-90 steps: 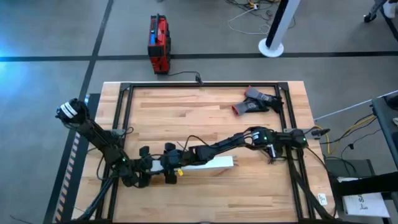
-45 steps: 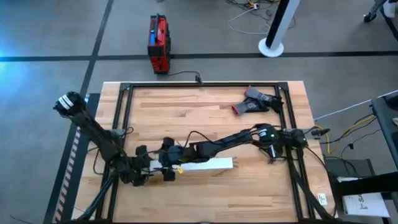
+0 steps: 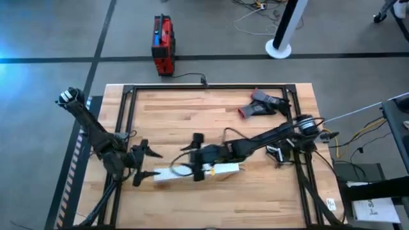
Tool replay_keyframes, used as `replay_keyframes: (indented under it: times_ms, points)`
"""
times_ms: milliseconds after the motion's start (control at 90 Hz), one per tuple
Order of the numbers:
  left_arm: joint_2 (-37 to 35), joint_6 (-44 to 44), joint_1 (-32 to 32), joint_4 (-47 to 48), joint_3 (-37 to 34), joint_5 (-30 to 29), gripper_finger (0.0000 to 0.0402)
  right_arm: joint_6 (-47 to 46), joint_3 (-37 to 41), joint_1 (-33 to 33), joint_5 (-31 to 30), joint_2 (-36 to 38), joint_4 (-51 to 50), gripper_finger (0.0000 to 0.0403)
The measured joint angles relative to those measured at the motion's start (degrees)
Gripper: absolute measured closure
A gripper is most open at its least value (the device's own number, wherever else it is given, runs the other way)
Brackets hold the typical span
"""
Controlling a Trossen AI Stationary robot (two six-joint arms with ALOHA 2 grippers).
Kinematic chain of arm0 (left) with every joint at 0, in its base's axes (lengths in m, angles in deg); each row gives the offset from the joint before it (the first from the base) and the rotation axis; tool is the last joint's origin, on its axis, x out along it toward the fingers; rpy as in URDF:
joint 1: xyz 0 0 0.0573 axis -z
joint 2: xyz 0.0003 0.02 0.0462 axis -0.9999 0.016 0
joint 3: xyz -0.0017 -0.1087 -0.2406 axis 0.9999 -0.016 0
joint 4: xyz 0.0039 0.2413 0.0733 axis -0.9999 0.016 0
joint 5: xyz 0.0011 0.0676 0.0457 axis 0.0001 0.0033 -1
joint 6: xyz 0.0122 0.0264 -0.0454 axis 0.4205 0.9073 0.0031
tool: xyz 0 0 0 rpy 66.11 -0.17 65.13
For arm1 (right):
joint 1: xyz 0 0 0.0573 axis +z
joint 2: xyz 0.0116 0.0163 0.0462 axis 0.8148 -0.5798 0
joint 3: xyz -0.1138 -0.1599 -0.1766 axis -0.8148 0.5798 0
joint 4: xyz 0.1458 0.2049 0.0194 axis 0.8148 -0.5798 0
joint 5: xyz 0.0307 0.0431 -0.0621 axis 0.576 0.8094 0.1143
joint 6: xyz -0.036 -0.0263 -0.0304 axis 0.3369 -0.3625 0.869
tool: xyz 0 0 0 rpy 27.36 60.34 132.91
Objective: Ziptie cables
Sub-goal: Return to Home Position
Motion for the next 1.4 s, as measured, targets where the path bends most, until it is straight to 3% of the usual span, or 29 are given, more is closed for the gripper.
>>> replay_keyframes:
  times_ms: [167, 289, 378, 544, 711, 833, 911, 1000, 1244, 1400]
  points:
    - [0.36, 17.58, -1.80, -14.67, 0.00, -13.22, 0.0093, 0.55, 19.36, -0.83, -0.25, 9.93, 17.17, 0.0179]
    - [2.10, 27.57, -4.72, -22.28, -0.07, -14.96, 0.0093, 1.48, 31.37, -2.17, -0.48, 16.85, 23.28, 0.0194]
    - [3.78, 32.46, -10.61, -27.75, -0.07, -6.97, 0.0093, 0.78, 37.90, -3.70, -0.53, 22.64, 23.45, 0.0207]
    - [8.03, 31.20, -29.15, -34.50, -0.07, 21.84, 0.0117, 1.59, 48.00, -4.69, -0.42, 37.00, 23.73, 0.0236]
    - [11.06, 30.34, -46.36, -34.73, -0.37, 33.34, 0.0213, 0.08, 57.23, -4.64, -0.46, 53.08, 23.09, 0.0274]
    - [9.96, 29.95, -53.26, -35.97, -0.42, 42.02, 0.0296, -3.34, 63.12, -4.56, -0.25, 65.41, 18.06, 0.0305]
    - [7.53, 28.93, -54.88, -36.37, -0.88, 42.92, 0.0348, -5.41, 65.74, -4.54, -0.31, 73.27, 13.26, 0.0327]
    - [3.83, 28.19, -55.00, -36.03, -3.55, 38.90, 0.0391, -7.24, 68.16, -4.13, -0.24, 82.33, 7.82, 0.0353]
    - [-13.23, 27.01, -54.93, -40.58, -18.60, 33.62, 0.0389, -5.45, 75.05, -1.65, 3.06, 101.41, 5.28, 0.0400]
    - [-23.81, 25.97, -54.37, -30.35, -18.45, 34.15, 0.0400, -6.47, 75.45, -1.20, 7.07, 108.48, 0.33, 0.0402]
